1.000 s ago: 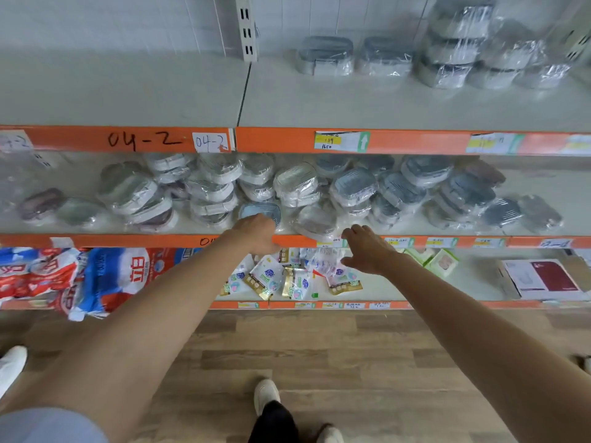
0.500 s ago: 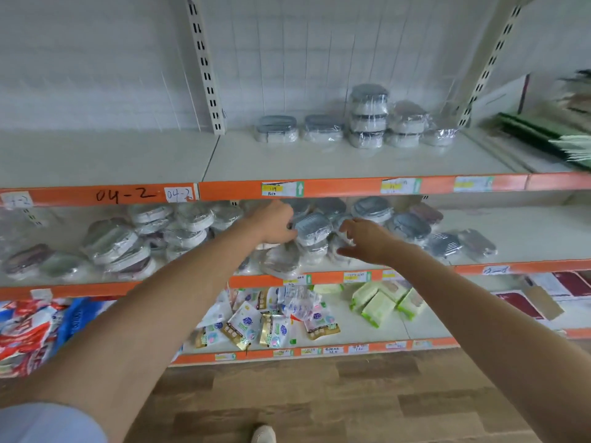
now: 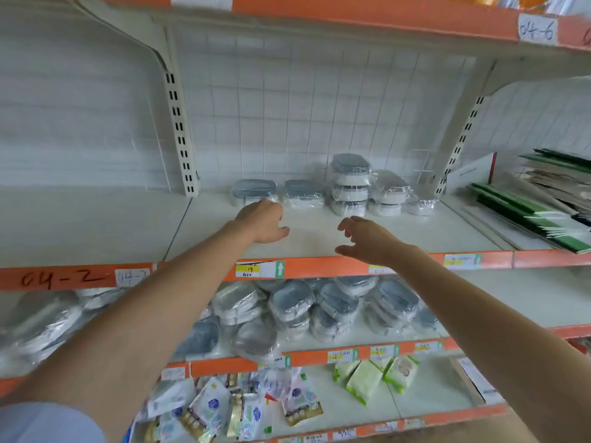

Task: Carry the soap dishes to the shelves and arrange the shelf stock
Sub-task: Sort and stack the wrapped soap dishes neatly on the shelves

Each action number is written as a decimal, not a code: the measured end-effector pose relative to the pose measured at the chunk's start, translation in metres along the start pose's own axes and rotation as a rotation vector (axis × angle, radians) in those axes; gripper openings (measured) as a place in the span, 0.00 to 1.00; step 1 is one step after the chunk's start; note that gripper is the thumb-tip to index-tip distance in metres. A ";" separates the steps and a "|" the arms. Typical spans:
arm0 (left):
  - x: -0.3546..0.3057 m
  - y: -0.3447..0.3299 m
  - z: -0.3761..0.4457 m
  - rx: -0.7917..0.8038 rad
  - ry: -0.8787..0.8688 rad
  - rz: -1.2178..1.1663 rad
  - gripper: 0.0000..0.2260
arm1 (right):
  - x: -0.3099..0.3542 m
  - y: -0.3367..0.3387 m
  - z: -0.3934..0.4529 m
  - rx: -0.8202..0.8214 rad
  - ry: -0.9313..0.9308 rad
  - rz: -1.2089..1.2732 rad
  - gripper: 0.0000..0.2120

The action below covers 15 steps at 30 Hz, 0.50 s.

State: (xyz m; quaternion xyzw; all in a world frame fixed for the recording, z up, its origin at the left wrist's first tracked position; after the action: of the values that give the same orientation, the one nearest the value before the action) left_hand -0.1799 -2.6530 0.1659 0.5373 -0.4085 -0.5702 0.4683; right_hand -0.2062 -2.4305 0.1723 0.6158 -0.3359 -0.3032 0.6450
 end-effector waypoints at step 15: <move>0.091 0.003 0.098 0.024 0.082 -0.015 0.18 | 0.012 -0.014 0.165 0.035 0.062 -0.055 0.30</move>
State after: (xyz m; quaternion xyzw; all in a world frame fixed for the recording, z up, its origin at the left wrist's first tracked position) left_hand -0.2758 -2.7456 0.1564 0.5687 -0.3917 -0.5463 0.4740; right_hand -0.3320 -2.5389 0.1621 0.6450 -0.3042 -0.2956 0.6356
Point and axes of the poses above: each hand's wrist, its own z-axis towards the middle knuckle, its own y-axis out of the back of the hand, x = y × z, the point moved 1 cm from there along z, towards the middle knuckle, and after that the axes turned 6 degrees about -z, right-handed, at the moved point
